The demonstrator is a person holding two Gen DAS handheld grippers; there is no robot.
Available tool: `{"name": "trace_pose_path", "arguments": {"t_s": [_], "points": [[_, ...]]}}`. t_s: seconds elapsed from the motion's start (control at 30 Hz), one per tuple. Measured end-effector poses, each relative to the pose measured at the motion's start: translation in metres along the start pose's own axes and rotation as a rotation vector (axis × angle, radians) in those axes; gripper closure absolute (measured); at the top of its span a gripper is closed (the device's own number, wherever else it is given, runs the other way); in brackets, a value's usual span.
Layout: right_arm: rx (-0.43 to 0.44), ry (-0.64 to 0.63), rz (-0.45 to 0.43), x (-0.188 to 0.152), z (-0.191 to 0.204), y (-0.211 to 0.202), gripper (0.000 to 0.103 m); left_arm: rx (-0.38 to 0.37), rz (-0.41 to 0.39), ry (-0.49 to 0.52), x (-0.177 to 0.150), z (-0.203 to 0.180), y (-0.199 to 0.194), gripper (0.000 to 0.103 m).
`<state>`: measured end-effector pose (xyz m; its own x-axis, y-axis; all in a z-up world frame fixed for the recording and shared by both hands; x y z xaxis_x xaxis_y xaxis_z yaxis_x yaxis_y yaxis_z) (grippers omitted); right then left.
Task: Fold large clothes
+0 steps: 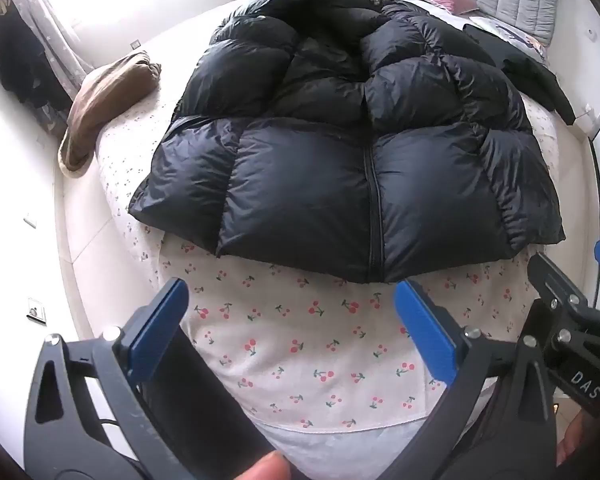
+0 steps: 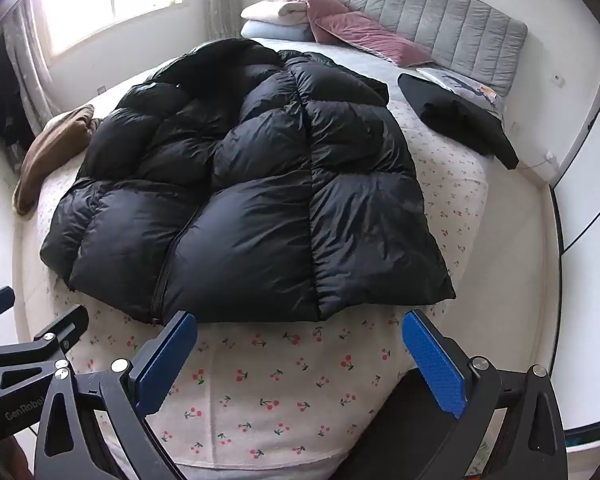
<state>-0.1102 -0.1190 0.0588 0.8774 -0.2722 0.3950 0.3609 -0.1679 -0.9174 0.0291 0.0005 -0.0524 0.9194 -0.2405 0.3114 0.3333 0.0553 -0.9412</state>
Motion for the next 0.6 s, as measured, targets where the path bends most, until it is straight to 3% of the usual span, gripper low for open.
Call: {"name": "trace_pose_path", "arguments": {"t_s": [0.6], "points": [[0.006,-0.013,0.012,0.001,0.0049,0.0012,0.0,-0.015,-0.027,-0.02,0.0044,0.0057,-0.0013,0.0]]}}
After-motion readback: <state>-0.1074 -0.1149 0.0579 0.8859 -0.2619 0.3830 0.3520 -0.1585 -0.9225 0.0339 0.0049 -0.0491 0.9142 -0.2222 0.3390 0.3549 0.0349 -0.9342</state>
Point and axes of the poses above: each gripper's, at about its wrist camera, not at the fingertips, and y roughly the way its jaws point, z to its left, x to its top, the point moved 6 cm from there along y, roughly the way its jaws point, and after that the axes turned 10 degrees about z, right-handed, at the moved point
